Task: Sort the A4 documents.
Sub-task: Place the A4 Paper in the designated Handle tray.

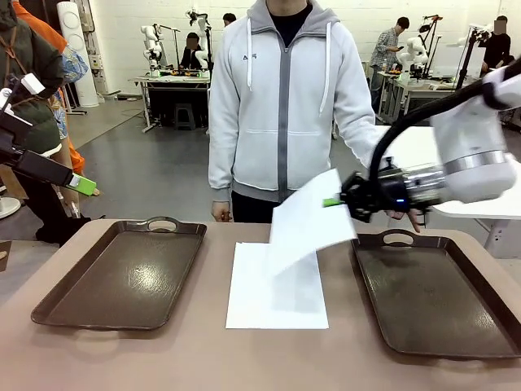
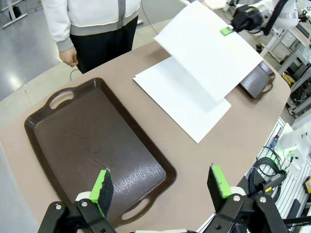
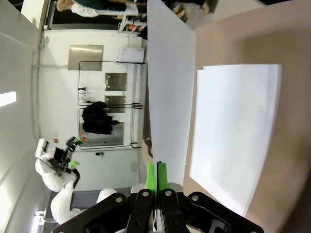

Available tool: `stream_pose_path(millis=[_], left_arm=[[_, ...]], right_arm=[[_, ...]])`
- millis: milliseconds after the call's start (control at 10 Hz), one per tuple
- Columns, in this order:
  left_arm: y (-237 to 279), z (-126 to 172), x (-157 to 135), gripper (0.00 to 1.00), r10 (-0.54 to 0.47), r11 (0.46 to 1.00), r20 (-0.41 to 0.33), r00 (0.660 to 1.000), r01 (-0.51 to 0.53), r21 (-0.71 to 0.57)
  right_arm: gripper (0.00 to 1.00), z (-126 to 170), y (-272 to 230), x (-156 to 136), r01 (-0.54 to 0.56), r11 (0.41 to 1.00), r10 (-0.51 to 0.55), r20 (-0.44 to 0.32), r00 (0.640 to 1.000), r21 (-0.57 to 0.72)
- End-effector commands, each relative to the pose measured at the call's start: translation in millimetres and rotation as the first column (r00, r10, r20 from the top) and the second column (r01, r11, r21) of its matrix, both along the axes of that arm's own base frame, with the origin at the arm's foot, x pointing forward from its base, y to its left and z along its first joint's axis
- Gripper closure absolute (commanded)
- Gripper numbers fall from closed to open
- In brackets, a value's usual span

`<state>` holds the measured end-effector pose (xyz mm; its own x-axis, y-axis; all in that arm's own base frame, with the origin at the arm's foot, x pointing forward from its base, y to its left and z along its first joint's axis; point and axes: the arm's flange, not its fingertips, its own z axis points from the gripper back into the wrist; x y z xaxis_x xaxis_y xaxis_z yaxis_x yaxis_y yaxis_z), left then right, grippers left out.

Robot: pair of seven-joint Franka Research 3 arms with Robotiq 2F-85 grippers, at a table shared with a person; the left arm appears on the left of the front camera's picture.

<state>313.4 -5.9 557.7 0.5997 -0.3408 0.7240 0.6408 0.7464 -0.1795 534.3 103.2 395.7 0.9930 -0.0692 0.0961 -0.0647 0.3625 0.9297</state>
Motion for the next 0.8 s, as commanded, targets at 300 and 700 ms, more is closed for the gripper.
stream_pose_path(millis=[300, 700], left_arm=[[1, 0, 0, 0.0, -0.011, 1.0, 0.004, 1.0, 0.011, -0.006], [1, 0, 0, 0.0, -0.011, 1.0, 0.004, 1.0, 0.011, -0.006]], right_arm=[[0.99, 24, -99, -2, -0.194, 0.976, 0.189, -0.051, 0.981, -0.101], [0.99, -9, -145, 6, -0.211, 0.977, 0.209, -0.057, 0.976, -0.036]])
